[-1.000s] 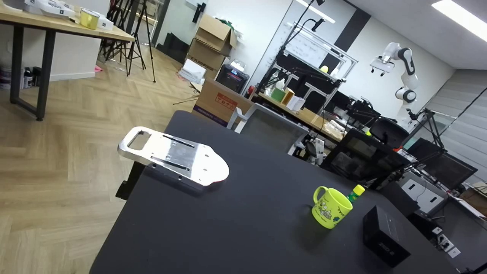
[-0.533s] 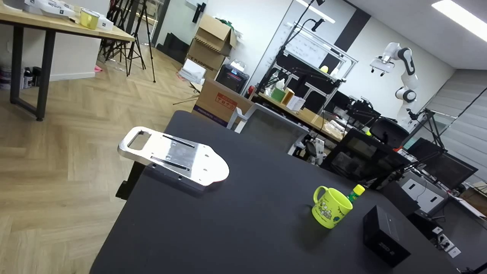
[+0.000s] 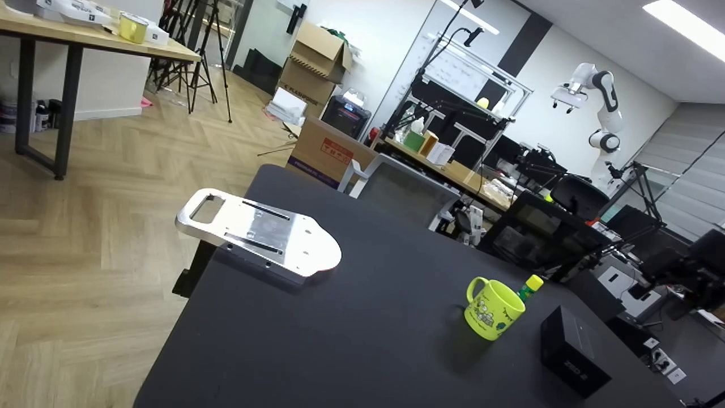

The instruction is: Put the glue stick in the green cup

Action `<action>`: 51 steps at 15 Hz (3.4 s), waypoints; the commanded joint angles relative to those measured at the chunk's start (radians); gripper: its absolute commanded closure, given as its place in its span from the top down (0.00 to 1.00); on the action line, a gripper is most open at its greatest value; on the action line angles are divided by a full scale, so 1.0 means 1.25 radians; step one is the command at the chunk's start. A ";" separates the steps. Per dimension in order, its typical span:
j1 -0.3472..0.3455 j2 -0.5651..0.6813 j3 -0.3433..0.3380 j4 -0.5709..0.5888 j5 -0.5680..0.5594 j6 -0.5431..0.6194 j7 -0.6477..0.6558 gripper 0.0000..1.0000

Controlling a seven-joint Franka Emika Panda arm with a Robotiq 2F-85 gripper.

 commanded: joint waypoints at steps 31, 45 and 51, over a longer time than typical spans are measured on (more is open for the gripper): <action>0.003 0.725 0.107 0.961 -0.072 -0.339 -0.093 1.00; 0.006 0.671 0.144 0.957 -0.025 -0.403 -0.100 0.09; 0.062 0.491 0.127 0.743 -0.089 -0.288 -0.091 0.09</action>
